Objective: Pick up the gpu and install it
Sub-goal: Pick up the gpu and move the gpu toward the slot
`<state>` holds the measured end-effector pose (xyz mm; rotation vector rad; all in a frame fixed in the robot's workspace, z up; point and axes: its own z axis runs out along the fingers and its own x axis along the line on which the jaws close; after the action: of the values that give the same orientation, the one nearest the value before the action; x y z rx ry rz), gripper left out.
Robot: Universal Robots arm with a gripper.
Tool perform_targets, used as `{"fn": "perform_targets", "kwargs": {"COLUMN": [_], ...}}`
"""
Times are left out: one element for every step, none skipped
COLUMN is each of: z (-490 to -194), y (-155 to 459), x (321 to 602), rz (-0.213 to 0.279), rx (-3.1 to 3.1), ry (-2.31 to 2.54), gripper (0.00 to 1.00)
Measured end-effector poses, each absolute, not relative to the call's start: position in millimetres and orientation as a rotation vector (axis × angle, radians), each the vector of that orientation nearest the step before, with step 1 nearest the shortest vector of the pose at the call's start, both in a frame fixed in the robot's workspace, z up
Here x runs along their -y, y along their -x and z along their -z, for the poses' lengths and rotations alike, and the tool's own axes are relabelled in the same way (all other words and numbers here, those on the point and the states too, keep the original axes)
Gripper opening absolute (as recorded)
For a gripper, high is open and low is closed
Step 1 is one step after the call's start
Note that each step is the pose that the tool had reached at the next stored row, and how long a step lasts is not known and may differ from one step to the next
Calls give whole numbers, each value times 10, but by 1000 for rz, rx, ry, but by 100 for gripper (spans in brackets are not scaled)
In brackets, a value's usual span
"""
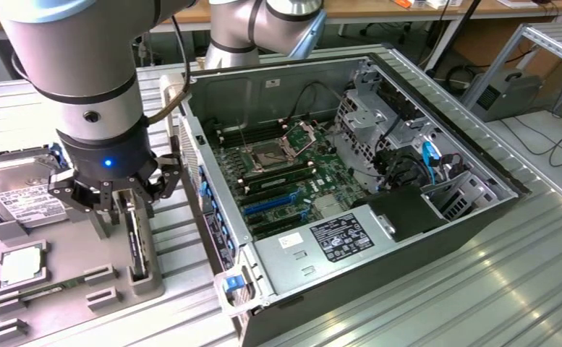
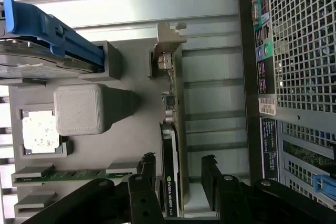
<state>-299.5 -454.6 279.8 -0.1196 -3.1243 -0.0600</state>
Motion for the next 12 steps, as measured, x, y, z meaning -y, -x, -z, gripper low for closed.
{"fn": "perform_targets", "kwargs": {"z": [-2798, -2798, -2797, -2796, -2795, -2792, -2788, -2781, -2774, -2760, -2748, -2736], "y": [2996, 3002, 3007, 3013, 3018, 3022, 3024, 3025, 3025, 3026, 3026, 3027], "x": [4546, 4546, 4546, 4546, 4546, 4546, 4546, 4547, 4546, 4546, 4546, 4546], "rz": [60, 60, 60, 60, 59, 57, 55, 50, 43, 27, 14, 1], "rx": [3124, 3124, 3124, 3125, 3125, 3125, 3125, 3125, 3125, 3126, 3126, 3127], "ry": [120, 120, 120, 120, 120, 120, 120, 119, 120, 120, 120, 120], "gripper": [48, 48, 48, 48, 48, 48, 48, 48, 48, 48, 48, 48]}}
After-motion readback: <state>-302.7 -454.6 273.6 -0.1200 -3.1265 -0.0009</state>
